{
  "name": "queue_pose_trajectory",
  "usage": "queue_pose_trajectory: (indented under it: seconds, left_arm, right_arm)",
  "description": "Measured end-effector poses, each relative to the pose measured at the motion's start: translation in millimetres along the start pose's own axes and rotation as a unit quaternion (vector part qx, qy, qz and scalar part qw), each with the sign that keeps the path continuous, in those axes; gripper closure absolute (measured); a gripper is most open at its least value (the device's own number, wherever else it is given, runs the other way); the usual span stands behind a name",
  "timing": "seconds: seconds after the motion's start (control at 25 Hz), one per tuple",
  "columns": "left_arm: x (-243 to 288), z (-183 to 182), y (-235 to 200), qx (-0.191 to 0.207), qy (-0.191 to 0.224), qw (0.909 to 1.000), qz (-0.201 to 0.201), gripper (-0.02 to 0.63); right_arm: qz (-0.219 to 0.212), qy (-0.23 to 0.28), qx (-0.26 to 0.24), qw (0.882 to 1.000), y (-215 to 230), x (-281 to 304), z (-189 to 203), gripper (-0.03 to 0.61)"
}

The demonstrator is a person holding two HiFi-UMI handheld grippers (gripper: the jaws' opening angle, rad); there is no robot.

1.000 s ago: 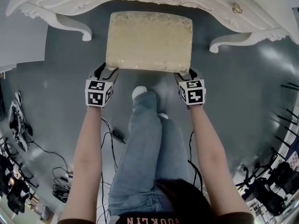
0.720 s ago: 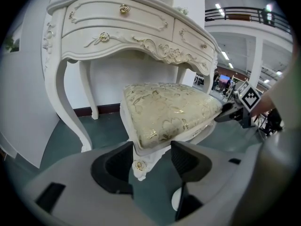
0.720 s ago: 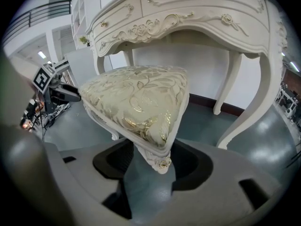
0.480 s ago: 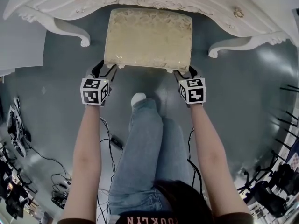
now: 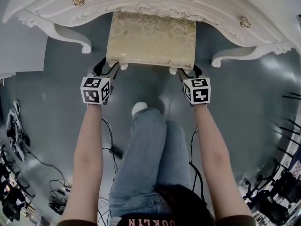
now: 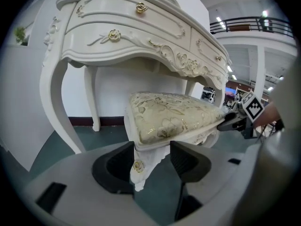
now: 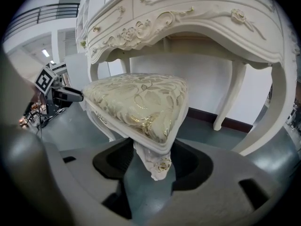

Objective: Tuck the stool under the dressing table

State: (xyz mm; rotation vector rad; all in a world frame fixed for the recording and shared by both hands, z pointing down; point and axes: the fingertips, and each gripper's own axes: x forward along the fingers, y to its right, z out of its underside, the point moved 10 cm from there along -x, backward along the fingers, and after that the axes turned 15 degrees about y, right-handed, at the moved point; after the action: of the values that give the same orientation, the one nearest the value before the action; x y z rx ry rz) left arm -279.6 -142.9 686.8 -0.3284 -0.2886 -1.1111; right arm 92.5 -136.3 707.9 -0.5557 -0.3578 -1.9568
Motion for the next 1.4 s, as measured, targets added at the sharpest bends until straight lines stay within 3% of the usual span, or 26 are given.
queue_pose_trajectory:
  seconds: [0.32, 1.2, 1.4]
  left_arm:
    - [30.5, -5.3, -11.3, 0.017, 0.064, 0.9974, -0.029, 0.383]
    - [88.9, -14.6, -27.6, 0.057, 0.152, 0.9863, -0.033, 0.388]
    - [102.0, -17.5, -29.9, 0.067, 0.164, 0.9834, -0.038, 0.388]
  right_arm:
    - [0.004, 0.063, -0.017, 0.998, 13.0, 26.0, -8.3, 0.345]
    - [0.023, 0.154, -0.052, 0.986, 53.5, 84.4, -27.7, 0.342]
    - [0.046, 0.18, -0.056, 0.981, 56.9, 93.3, -28.9, 0.342]
